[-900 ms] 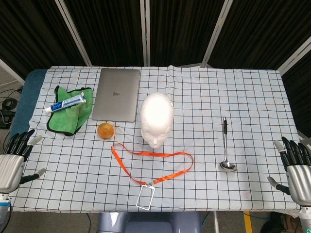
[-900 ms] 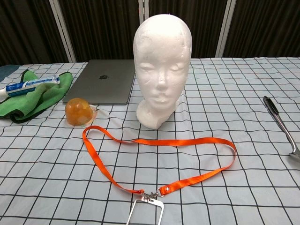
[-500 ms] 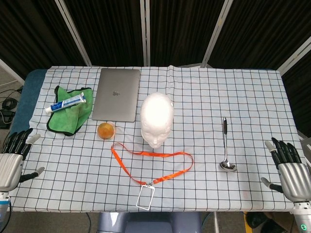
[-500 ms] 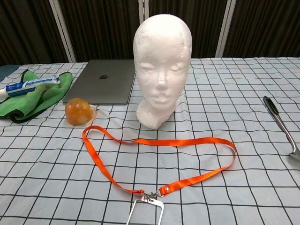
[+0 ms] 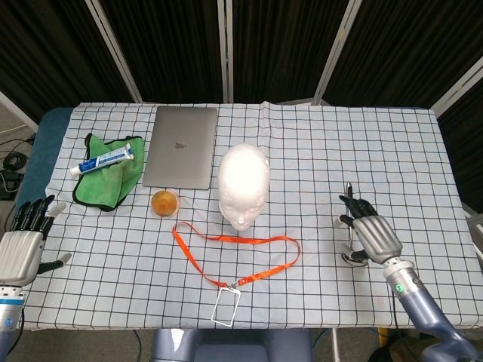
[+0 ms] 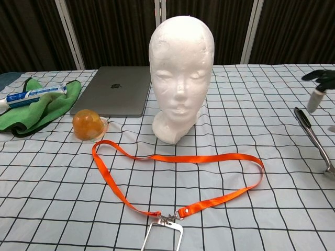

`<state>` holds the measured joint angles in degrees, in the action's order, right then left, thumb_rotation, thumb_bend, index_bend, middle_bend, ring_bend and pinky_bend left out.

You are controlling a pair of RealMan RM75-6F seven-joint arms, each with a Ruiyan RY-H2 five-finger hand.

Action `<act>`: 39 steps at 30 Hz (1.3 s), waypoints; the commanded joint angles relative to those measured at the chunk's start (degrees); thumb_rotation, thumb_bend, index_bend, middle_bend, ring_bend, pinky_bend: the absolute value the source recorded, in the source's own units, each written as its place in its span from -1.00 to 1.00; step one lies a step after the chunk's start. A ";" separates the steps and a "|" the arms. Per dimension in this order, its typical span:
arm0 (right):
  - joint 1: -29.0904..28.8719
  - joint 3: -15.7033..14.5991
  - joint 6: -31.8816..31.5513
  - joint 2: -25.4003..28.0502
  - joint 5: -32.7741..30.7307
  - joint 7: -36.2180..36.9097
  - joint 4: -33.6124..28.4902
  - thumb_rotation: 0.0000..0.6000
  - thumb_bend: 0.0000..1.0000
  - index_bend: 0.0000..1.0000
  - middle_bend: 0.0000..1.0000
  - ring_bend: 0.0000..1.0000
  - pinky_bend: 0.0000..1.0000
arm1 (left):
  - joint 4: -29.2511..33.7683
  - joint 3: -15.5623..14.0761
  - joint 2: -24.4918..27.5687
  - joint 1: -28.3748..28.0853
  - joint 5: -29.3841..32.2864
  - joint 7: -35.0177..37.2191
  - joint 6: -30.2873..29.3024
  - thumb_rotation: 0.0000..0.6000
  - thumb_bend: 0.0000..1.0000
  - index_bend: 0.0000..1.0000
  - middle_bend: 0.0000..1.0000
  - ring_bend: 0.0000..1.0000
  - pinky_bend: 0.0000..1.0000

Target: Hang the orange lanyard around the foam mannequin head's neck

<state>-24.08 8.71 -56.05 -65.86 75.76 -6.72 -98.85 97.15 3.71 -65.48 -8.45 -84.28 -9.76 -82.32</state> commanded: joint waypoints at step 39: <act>-14.55 -1.95 3.94 -22.93 -21.10 -24.47 11.77 1.00 -0.33 0.01 -1.00 -1.00 -1.00 | -1.61 0.41 -1.44 -1.55 3.41 -1.60 2.54 1.00 -1.00 -1.00 -1.00 -1.00 -1.00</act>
<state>-38.34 6.71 -52.18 -88.35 55.26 -30.96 -87.32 95.54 4.12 -66.92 -10.00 -80.87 -11.36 -79.78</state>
